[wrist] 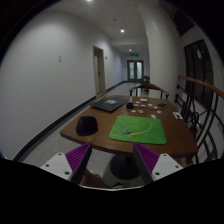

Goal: Arrange mouse

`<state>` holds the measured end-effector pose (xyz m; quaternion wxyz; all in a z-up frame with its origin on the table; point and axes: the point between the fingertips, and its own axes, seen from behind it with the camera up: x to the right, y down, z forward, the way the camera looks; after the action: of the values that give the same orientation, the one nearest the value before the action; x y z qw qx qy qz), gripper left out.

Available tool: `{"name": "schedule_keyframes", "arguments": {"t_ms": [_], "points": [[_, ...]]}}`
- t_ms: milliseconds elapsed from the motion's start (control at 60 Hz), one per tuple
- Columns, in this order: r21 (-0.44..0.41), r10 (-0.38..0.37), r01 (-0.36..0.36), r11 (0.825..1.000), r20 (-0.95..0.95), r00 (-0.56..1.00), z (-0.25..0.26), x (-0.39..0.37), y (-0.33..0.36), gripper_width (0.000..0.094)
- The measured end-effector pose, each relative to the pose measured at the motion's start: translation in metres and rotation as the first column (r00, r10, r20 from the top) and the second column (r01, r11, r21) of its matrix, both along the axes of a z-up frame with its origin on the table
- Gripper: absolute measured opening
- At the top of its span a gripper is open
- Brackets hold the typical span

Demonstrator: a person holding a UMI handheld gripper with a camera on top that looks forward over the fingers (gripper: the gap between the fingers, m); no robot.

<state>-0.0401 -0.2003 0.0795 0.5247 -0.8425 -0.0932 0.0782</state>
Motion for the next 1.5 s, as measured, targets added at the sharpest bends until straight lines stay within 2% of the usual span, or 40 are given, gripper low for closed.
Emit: {"name": "schedule_keyframes", "arguments": {"t_ms": [67,233,400,483,617,717,850,883,967,1033,1217,1300,1367,1433,1500], "points": [[-0.008,0.024,-0.024,1.0,-0.013,1.0,0.004,-0.01,-0.008,0.0855],[-0.028,0.085,-0.086,0.996,-0.034,0.996,-0.013,-0.057,0.038,0.0848],[-0.052,0.178,-0.182,0.982,-0.071,0.981,-0.03,-0.127,0.071,0.0846],[-0.077,0.202,-0.207,0.975,-0.077,0.976,-0.045,-0.156,0.088,0.0847],[-0.109,0.193,-0.2,0.974,-0.064,0.979,-0.067,-0.187,0.123,0.0843],[-0.098,0.137,-0.141,0.985,-0.039,0.99,-0.068,-0.197,0.152,0.0846],[-0.104,0.102,-0.106,0.989,-0.045,0.994,-0.069,-0.22,0.185,0.0835],[-0.101,0.099,-0.103,0.989,-0.041,0.994,-0.068,-0.227,0.191,0.0808],[-0.089,0.093,-0.09,0.992,0.033,0.995,-0.077,-0.229,0.205,0.0428],[-0.048,0.092,-0.09,0.995,0.043,0.995,-0.073,-0.232,0.205,0.0392],[-0.04,0.158,-0.157,0.987,0.026,0.987,-0.067,-0.231,0.201,0.0301],[0.066,0.185,-0.191,0.979,0.09,0.979,-0.028,-0.222,0.198,0.0279],[0.185,0.154,-0.178,0.967,0.134,0.979,0.022,-0.198,0.2,0.0275],[0.276,0.088,-0.119,0.954,0.122,0.989,0.074,-0.159,0.201,0.0275],[0.323,-0.005,-0.03,0.946,0.105,0.994,0.099,-0.106,0.212,0.0274]]}}
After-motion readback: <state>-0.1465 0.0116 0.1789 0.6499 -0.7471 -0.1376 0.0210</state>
